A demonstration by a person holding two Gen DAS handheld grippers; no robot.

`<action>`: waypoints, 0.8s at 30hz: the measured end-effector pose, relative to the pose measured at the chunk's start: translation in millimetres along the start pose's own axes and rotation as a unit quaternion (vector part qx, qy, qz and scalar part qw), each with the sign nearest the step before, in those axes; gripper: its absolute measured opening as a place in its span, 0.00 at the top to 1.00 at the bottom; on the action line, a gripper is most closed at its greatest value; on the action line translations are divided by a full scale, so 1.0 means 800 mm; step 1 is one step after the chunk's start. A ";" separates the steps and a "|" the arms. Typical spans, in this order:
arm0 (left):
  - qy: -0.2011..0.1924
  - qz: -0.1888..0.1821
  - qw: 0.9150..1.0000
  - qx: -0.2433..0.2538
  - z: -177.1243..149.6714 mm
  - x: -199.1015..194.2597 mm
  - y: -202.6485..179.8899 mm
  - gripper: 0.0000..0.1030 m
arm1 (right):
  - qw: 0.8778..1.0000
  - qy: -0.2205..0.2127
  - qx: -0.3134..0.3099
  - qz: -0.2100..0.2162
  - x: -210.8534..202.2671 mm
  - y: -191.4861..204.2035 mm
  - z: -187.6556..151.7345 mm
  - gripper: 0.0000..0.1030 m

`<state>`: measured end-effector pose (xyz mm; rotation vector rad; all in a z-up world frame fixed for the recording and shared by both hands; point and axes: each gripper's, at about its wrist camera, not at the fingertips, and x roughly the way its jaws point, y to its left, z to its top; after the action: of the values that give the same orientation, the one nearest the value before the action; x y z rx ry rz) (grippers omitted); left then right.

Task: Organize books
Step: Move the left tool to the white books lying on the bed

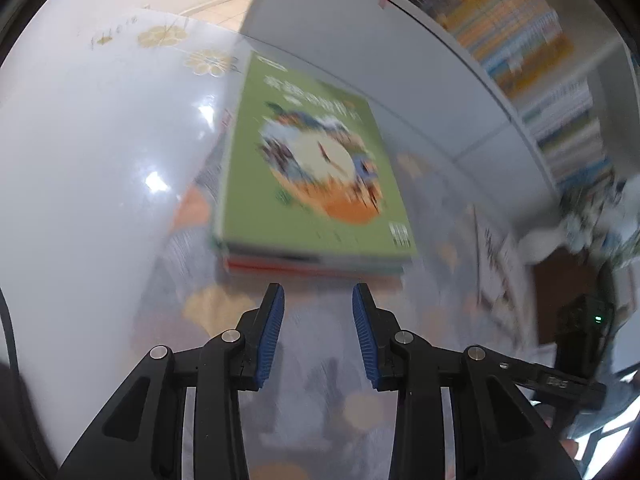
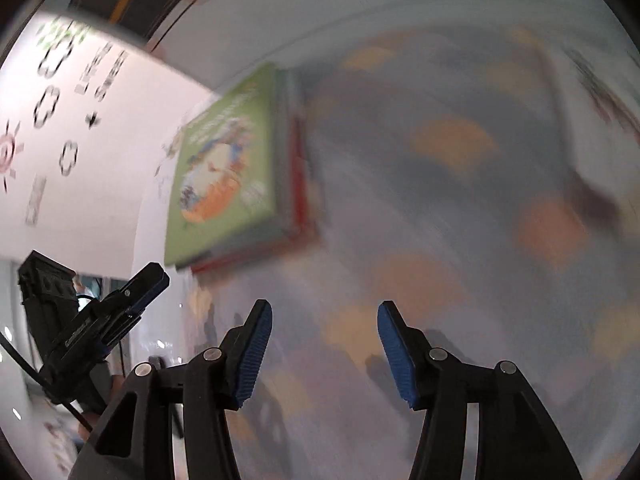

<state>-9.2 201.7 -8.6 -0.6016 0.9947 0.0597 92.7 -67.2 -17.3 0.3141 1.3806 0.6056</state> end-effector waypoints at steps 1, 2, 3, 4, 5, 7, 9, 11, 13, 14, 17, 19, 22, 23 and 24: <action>0.006 0.003 1.000 0.010 -0.010 0.000 -0.014 0.70 | 1.000 -0.002 0.016 0.005 -0.013 -0.015 -0.016 0.48; 0.011 0.001 1.000 0.015 -0.020 0.000 -0.024 0.70 | 1.000 -0.003 0.024 0.007 -0.024 -0.028 -0.027 0.48; 0.018 -0.002 1.000 0.017 -0.029 0.001 -0.036 0.70 | 0.999 -0.005 0.031 0.006 -0.035 -0.042 -0.037 0.48; 0.027 -0.010 0.999 0.018 -0.041 0.004 -0.049 0.70 | 0.999 -0.007 0.038 0.002 -0.046 -0.058 -0.048 0.48; 0.039 -0.022 0.999 0.020 -0.053 0.008 -0.066 0.70 | 0.999 -0.008 0.045 0.000 -0.058 -0.075 -0.059 0.48; 0.064 -0.038 0.997 0.034 -0.074 0.019 -0.101 0.69 | 0.998 -0.011 0.060 0.002 -0.080 -0.105 -0.075 0.48; 0.086 -0.035 0.994 0.064 -0.090 0.033 -0.147 0.68 | 0.996 -0.017 0.083 0.006 -0.104 -0.137 -0.090 0.48; 0.097 -0.032 0.990 0.099 -0.107 0.040 -0.193 0.69 | 0.994 -0.026 0.109 0.016 -0.128 -0.172 -0.100 0.47; 0.101 -0.028 0.985 0.136 -0.124 0.044 -0.242 0.68 | 0.991 -0.038 0.128 0.023 -0.148 -0.201 -0.108 0.46; 0.101 -0.029 0.983 0.150 -0.132 0.045 -0.261 0.68 | 0.989 -0.045 0.138 0.026 -0.159 -0.217 -0.111 0.45; 0.108 -0.042 0.976 0.184 -0.153 0.049 -0.317 0.66 | 0.985 -0.057 0.157 0.036 -0.189 -0.254 -0.115 0.45; 0.114 -0.052 0.973 0.191 -0.164 0.054 -0.341 0.66 | 0.983 -0.064 0.167 0.042 -0.205 -0.275 -0.120 0.45; 0.123 -0.067 0.972 0.190 -0.173 0.065 -0.371 0.66 | 0.980 -0.073 0.178 0.049 -0.224 -0.305 -0.124 0.45; 0.121 -0.068 0.971 0.192 -0.177 0.069 -0.383 0.66 | 0.979 -0.075 0.183 0.050 -0.230 -0.316 -0.125 0.44; 0.115 -0.068 0.971 0.198 -0.178 0.070 -0.393 0.66 | 0.978 -0.076 0.188 0.050 -0.231 -0.325 -0.125 0.44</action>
<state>11.0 -144.9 30.8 -0.3108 1.1486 -0.3320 38.5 -396.9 -25.6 0.7228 1.3324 0.3897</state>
